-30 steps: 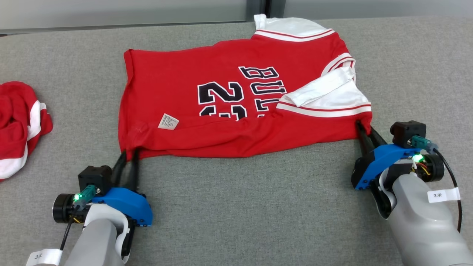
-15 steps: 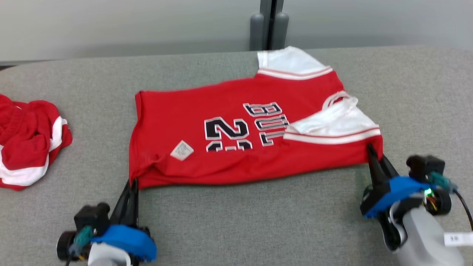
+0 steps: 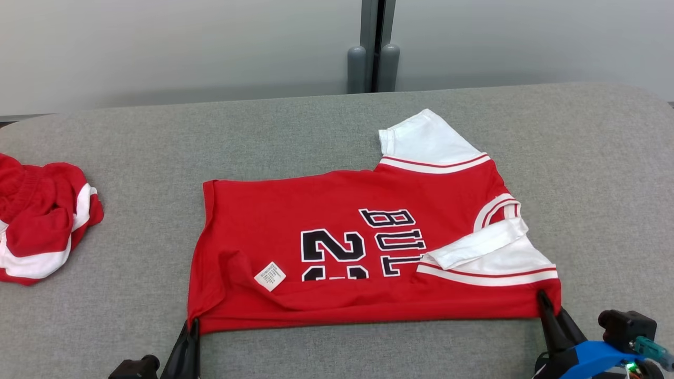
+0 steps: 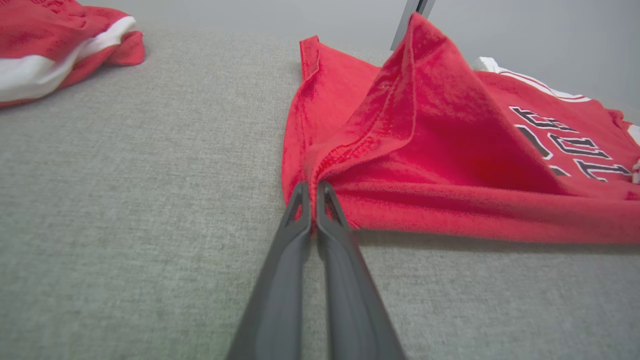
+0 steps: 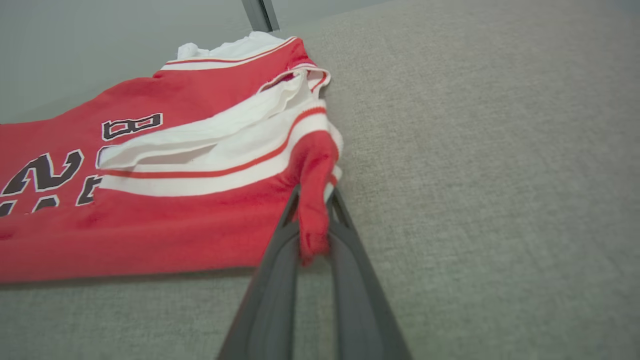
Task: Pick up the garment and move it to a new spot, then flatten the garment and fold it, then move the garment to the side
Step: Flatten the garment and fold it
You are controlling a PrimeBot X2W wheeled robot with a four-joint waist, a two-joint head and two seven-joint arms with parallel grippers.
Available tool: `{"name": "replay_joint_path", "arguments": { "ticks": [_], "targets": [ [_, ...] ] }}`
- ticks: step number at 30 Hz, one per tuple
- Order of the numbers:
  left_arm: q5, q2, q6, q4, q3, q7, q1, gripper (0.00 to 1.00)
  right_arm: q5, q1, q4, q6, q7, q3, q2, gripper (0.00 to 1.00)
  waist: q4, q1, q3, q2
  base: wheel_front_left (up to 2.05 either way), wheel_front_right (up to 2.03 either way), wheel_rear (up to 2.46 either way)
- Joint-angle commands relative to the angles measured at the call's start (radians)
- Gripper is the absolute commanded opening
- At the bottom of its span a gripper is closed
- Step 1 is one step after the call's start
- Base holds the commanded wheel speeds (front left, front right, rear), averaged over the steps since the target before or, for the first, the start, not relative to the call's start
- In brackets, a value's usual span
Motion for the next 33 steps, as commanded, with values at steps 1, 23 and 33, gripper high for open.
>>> {"name": "replay_joint_path", "arguments": {
  "ticks": [1, 23, 33],
  "targets": [
    [-0.005, 0.001, 0.006, 0.0, 0.005, 0.0, 0.014, 0.0, -0.009, 0.029, -0.029, 0.0, 0.018, -0.01, 0.007, 0.0, -0.001, 0.0, 0.0, 0.0, 0.0, 0.0, 0.0],
    [0.061, -0.029, 0.019, -0.208, 0.071, 0.0, -0.016, 1.0, -0.124, 0.001, -0.261, 0.0, -0.022, -0.019, 0.06, 1.0, 0.004, 0.0, -0.048, 0.0, 0.0, 0.0, 0.0],
    [0.109, -0.038, 0.013, -0.255, 0.133, 0.0, -0.057, 1.0, -0.141, -0.035, -0.262, 0.0, -0.087, 0.018, 0.069, 1.0, 0.014, 0.0, -0.065, 0.0, 0.0, 0.0, 0.0]
  ]
}}
